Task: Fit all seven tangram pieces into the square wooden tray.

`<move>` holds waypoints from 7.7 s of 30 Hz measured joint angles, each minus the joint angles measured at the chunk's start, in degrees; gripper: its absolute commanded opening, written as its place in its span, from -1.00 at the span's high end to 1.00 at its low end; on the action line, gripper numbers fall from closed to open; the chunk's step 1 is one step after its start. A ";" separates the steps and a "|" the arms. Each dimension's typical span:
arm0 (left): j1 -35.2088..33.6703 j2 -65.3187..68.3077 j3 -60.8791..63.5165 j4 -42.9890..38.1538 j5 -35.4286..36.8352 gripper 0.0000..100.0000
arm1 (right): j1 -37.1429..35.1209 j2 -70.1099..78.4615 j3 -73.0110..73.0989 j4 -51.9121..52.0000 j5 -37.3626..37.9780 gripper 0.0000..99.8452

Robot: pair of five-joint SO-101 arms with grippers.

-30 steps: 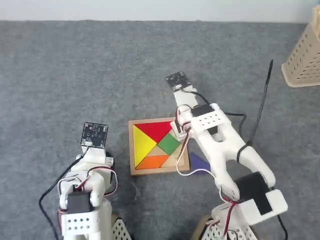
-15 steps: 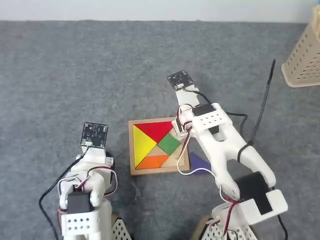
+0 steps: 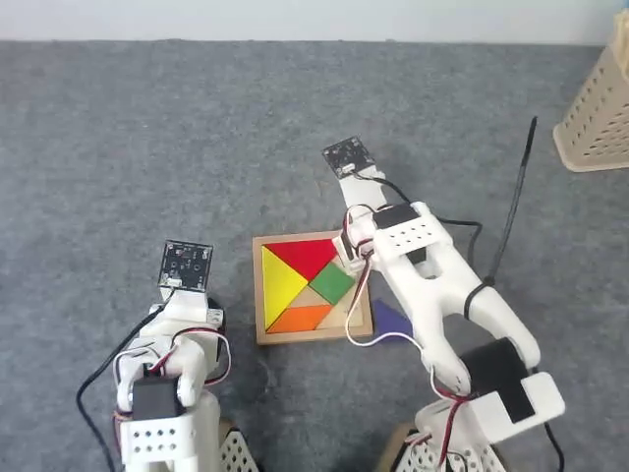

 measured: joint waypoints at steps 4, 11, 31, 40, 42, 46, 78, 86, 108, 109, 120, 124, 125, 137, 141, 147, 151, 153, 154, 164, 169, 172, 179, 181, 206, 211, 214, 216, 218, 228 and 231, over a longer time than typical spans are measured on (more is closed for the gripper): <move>0.00 0.00 0.00 0.00 0.00 0.86 | -0.35 0.00 0.00 0.00 0.00 0.78; 0.00 0.00 0.00 0.00 0.00 0.86 | -0.35 0.00 0.00 0.00 0.00 0.77; 0.00 0.00 0.00 0.00 0.00 0.86 | 7.03 6.33 -3.25 0.00 1.05 0.78; 0.00 0.00 0.00 0.00 0.00 0.86 | 7.38 6.33 -3.25 0.00 1.05 0.74; 0.00 0.00 0.00 0.00 0.00 0.86 | 7.38 6.42 -3.96 0.00 1.05 0.66; 0.00 0.00 0.00 0.00 0.00 0.86 | 7.38 6.42 -4.40 0.00 1.14 0.55; 0.00 0.00 0.00 0.00 0.00 0.86 | 6.51 17.58 -14.59 2.64 3.43 0.92; 0.00 0.00 0.00 0.00 0.00 0.86 | 6.33 10.20 -11.69 4.66 3.43 0.92; 0.00 0.00 0.00 0.00 0.00 0.86 | 2.81 23.56 -26.46 7.12 0.09 0.56; 0.00 0.00 0.00 0.00 0.00 0.86 | 3.43 24.44 -27.60 7.56 -0.09 0.56; 0.00 0.00 0.00 0.00 0.00 0.86 | 6.59 27.96 -30.33 8.70 -0.26 0.56; 0.00 0.00 0.00 0.00 0.00 0.86 | 7.65 27.96 -30.42 10.29 -1.76 0.56; 0.00 0.00 0.00 0.00 0.00 0.86 | 8.00 27.96 -30.51 10.64 -2.37 0.56; 0.00 0.00 0.00 0.00 0.00 0.86 | 8.53 23.38 -28.22 12.04 -14.33 0.56; 0.00 0.00 0.00 0.00 0.00 0.86 | 8.35 23.38 -28.75 12.04 -21.63 0.56; 0.00 0.00 0.00 0.00 0.00 0.86 | 7.47 23.38 -30.33 10.90 -25.14 0.56; 0.00 0.00 0.00 0.00 0.00 0.86 | 7.30 23.38 -30.33 9.76 -25.32 0.56; 0.00 0.00 0.00 0.00 0.00 0.86 | 7.38 23.38 -30.33 9.76 -25.32 0.56; 0.00 0.00 0.00 0.00 0.00 0.86 | 7.38 23.47 -30.33 9.76 -25.32 0.56; 0.00 0.00 0.00 0.00 0.00 0.86 | 7.03 31.03 -37.54 12.57 -25.32 0.56; 0.00 0.00 0.00 0.00 0.00 0.86 | 7.03 32.18 -38.77 13.80 -25.32 0.71; 0.00 0.00 0.00 0.00 0.00 0.86 | 8.18 32.18 -38.86 15.03 -25.32 0.77; 0.09 0.00 0.00 0.00 0.00 0.86 | 9.14 32.18 -38.95 17.41 -24.97 0.78; 0.09 0.00 0.00 0.00 0.00 0.86 | 9.14 32.18 -38.95 18.73 -23.91 0.78; 0.00 0.00 0.00 0.00 0.00 0.86 | -5.63 8.26 -13.98 10.37 -14.42 0.73; 0.00 0.00 0.00 0.00 0.00 0.86 | -5.63 8.26 -13.98 10.37 -12.84 0.59; 0.00 0.00 0.00 0.00 0.00 0.86 | -5.63 8.26 -13.98 10.37 -12.22 0.60; 0.00 0.00 0.00 0.00 0.00 0.86 | -5.63 8.26 -13.98 10.37 -12.22 0.60; 0.00 0.00 0.00 0.00 0.00 0.86 | -5.63 8.26 -13.98 10.37 -12.22 0.61; 0.00 0.00 0.00 0.00 0.00 0.86 | -3.87 2.20 -13.71 14.42 -9.23 0.99; 0.00 0.00 0.00 0.00 0.00 0.86 | -0.88 -4.84 -9.23 17.14 -5.19 0.97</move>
